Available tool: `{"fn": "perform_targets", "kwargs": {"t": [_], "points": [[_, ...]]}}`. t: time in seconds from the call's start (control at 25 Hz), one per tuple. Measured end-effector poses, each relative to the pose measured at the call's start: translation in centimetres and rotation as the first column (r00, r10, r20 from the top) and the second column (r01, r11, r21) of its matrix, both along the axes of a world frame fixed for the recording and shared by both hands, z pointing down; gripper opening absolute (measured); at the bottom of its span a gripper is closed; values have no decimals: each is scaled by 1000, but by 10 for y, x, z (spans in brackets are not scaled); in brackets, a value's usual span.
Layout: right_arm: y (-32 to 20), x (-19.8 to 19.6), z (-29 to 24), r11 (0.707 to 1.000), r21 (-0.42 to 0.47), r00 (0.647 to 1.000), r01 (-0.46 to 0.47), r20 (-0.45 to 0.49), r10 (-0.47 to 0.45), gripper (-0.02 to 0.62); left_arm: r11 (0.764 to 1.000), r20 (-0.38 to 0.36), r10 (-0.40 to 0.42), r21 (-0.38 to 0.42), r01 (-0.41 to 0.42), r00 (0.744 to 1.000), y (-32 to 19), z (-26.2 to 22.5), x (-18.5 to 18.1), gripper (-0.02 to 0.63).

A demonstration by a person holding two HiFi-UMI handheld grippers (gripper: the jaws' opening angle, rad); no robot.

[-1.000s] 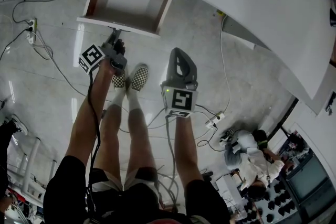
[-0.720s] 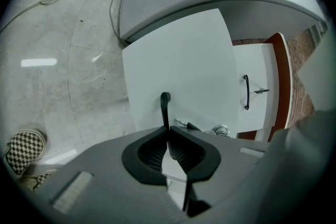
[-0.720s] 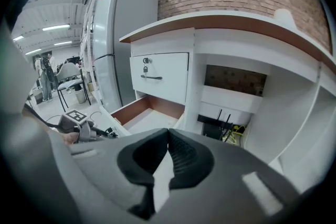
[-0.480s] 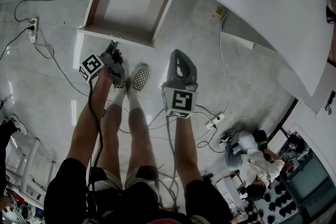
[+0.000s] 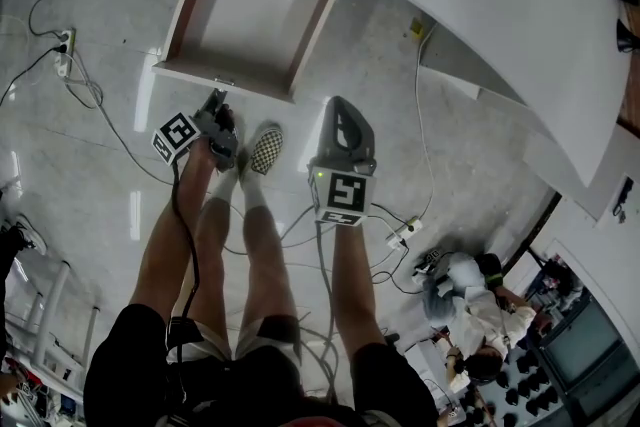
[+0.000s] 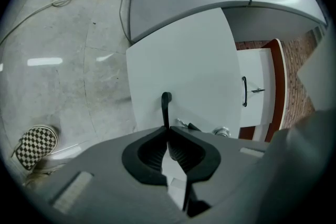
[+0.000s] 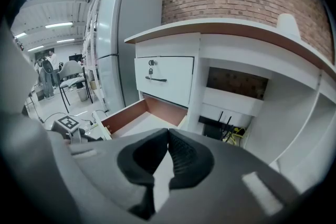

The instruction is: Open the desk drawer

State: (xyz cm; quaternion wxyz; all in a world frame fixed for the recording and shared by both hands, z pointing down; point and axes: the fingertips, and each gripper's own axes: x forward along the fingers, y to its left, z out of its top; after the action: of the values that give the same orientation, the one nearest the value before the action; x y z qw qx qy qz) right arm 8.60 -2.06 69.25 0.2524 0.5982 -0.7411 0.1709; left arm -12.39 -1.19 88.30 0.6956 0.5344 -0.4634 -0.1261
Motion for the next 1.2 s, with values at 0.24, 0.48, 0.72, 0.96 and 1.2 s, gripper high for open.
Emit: {"fn": "perform_targets", "kwargs": {"t": [0.24,0.48,0.72,0.96,1.2], "points": [[-3,-6,-3,1000,2,1000,9,-2,-9,6,1000,1,-9,-12,9,1000,0,2,-1,26],[-3,-4,-6,1000,-9,1000,9,-6,-9,5,999,23,18,-28,-18,1000,0,1,-1,30],[-9,-4,-7,1000,-17,1000,15,-6,-15,6,993,59,90,-77,-85,994,9,5,-1,153],[-11,-11,-9,999,-25,1000,27,-2,-27,6,985,68,132,-117,-123,989,29,1,-2,282],[-11,-13,-12,999,-42,999,32,0,-33,6,981,84,162,-123,-151,983,37,-12,-2,298]]}}
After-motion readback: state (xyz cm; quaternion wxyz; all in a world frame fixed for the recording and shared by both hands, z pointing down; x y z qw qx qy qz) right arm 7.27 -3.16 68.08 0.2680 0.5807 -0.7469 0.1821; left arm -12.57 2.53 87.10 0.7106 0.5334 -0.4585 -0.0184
